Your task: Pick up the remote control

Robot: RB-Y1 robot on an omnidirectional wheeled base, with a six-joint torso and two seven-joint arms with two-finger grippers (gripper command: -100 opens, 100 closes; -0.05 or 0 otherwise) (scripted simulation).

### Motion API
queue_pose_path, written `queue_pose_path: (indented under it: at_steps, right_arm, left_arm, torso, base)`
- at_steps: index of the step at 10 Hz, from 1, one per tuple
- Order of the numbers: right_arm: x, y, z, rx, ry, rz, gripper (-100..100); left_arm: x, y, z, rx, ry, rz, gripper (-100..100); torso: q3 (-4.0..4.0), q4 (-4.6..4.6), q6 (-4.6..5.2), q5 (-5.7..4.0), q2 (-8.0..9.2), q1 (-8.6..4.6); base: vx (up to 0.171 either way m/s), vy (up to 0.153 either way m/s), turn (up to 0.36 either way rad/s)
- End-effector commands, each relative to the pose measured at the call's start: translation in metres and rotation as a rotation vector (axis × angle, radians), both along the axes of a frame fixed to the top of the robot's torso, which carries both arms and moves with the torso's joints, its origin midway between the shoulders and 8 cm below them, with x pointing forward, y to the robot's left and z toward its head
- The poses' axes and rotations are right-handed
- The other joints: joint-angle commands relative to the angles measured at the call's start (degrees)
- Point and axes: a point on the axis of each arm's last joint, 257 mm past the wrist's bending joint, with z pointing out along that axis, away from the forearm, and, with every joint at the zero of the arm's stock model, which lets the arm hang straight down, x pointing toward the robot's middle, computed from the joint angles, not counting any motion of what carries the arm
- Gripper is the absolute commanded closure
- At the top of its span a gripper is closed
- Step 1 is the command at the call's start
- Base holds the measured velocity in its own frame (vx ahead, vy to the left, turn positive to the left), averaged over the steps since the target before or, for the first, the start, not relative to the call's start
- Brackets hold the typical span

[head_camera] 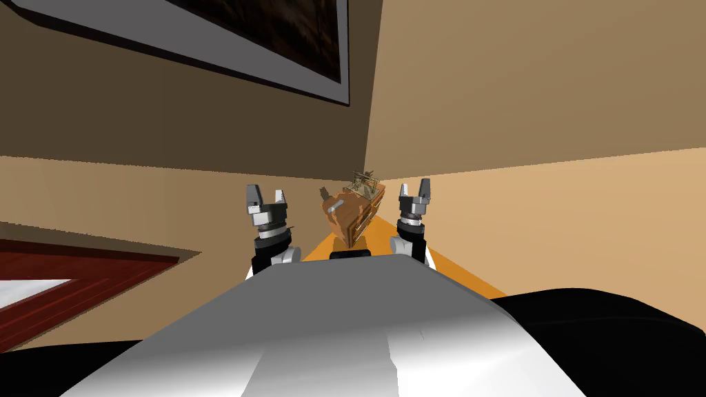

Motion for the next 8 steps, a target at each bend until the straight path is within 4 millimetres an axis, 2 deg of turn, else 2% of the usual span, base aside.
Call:
queue_pose_path:
  at_steps: [1, 3, 4, 8]
  right_arm:
    - [0.000, 0.000, 0.000, 0.000, 0.000, 0.000, 0]
    - [0.000, 0.000, 0.000, 0.000, 0.000, 0.000, 0]
    - [0.000, 0.000, 0.000, 0.000, 0.000, 0.000, 0]
    - [0.000, 0.000, 0.000, 0.000, 0.000, 0.000, 0]
  left_arm:
    - [0.012, 0.003, -0.011, 0.018, 0.051, -0.016, -100]
    - [0.029, 0.011, -0.027, 0.028, 0.118, -0.025, -100]
    - [0.030, 0.011, -0.028, 0.027, 0.123, -0.024, -100]
    - [0.062, 0.036, -0.063, 0.023, 0.265, -0.021, -100]
  torso:
    - [0.00, 0.00, 0.00, 0.00, 0.00, 0.00]
    - [0.17, 0.06, 0.01, -0.06, 0.30, -0.30]
    - [0.22, 0.08, 0.02, -0.09, 0.38, -0.43]
    - [0.17, 0.07, 0.00, -0.07, 0.29, -0.27]
  base:
    - [-0.063, -0.050, -0.105]
    - [-0.103, -0.108, -0.094]
    - [-0.099, -0.082, -0.041]
    - [-0.082, -0.076, -0.094]
